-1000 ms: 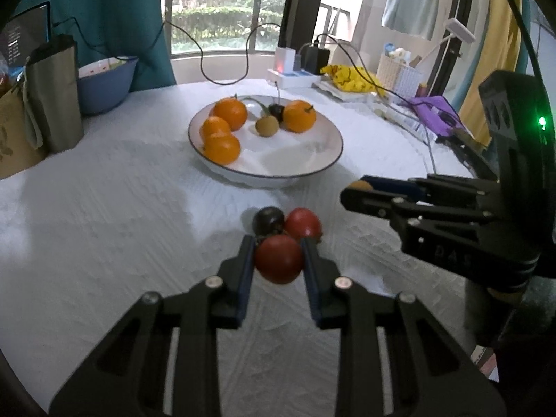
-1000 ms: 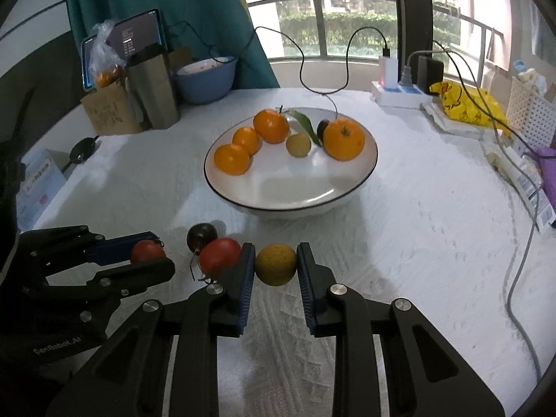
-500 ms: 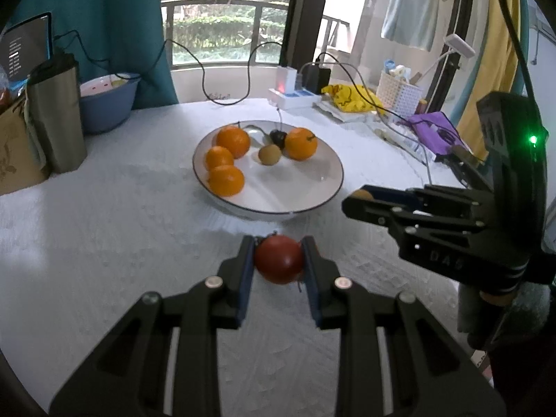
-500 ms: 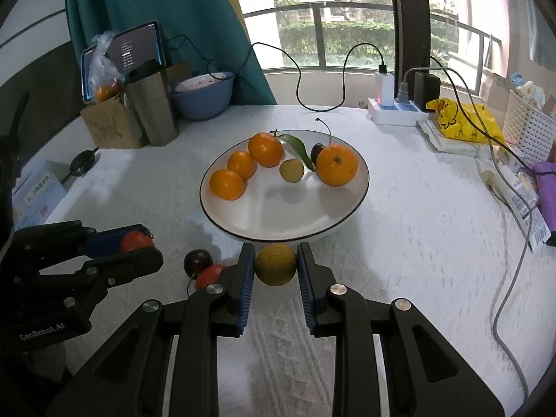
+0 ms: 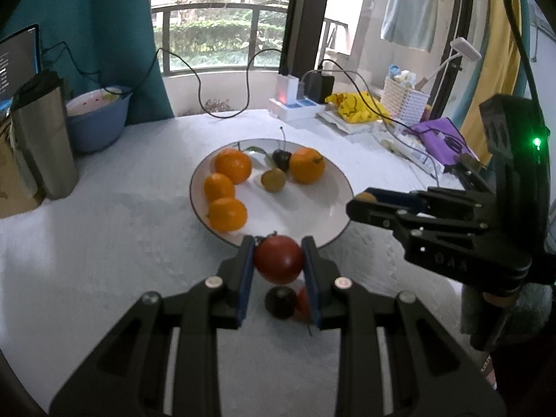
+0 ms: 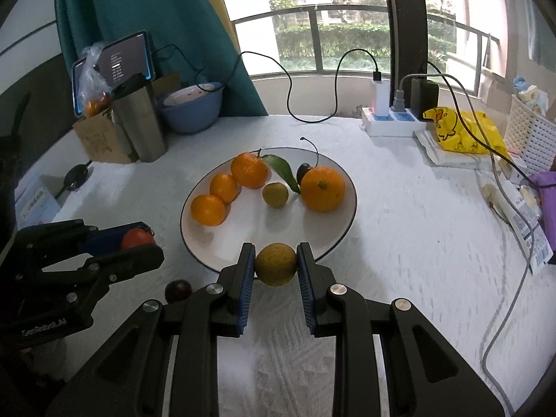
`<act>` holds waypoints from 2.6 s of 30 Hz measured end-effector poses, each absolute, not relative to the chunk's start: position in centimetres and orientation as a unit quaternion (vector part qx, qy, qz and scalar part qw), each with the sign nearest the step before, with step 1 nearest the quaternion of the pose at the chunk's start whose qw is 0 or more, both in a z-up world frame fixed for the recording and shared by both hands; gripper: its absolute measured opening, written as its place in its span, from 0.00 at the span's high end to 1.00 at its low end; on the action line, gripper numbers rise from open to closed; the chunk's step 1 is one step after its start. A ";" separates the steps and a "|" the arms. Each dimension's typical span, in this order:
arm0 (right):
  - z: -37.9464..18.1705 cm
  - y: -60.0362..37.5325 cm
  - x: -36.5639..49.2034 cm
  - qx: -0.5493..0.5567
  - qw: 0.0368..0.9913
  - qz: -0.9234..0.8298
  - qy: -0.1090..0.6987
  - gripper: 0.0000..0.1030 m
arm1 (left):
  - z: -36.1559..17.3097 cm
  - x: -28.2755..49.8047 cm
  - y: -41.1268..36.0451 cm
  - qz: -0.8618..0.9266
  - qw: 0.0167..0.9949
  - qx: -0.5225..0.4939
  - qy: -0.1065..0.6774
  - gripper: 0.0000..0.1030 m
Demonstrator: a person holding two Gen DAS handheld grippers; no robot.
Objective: Organize fruits
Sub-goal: 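Carry the tomato with the left tool onto the plate while the right tool carries the plum there, then open the left tool to release the tomato while the right tool releases the plum on the plate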
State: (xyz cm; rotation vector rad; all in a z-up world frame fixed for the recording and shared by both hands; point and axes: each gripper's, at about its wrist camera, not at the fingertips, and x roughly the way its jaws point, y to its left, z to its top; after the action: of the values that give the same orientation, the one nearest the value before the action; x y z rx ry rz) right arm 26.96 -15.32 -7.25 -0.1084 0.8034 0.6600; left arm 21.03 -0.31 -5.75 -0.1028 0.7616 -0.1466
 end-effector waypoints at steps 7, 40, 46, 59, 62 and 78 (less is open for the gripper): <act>-7.4 -15.1 28.5 -0.046 0.866 0.316 0.385 0.75 | -5.7 22.9 -0.2 -0.073 0.926 -0.046 0.368 0.73; -10.3 -13.4 33.6 -0.079 0.859 0.299 0.409 0.74 | -8.7 30.6 0.3 -0.069 0.911 -0.043 0.405 0.72; -9.6 -13.6 32.9 -0.078 0.862 0.295 0.405 0.74 | -7.7 29.6 0.3 -0.064 0.916 -0.046 0.394 0.71; -7.6 -14.3 29.2 -0.075 0.868 0.297 0.392 0.74 | -5.2 25.6 0.3 -0.061 0.927 -0.049 0.367 0.70; -7.2 -14.4 28.3 -0.076 0.867 0.299 0.390 0.74 | -5.0 24.7 0.3 -0.063 0.928 -0.050 0.364 0.69; -8.0 -13.6 23.5 -0.085 0.856 0.313 0.402 0.74 | -6.9 19.1 1.4 -0.050 0.924 -0.065 0.373 0.69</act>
State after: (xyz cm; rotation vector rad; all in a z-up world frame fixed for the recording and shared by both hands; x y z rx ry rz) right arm 23.48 -13.55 -8.02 -0.1779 0.8438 0.6585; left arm 19.14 1.43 -6.93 -0.1328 0.7660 -0.1020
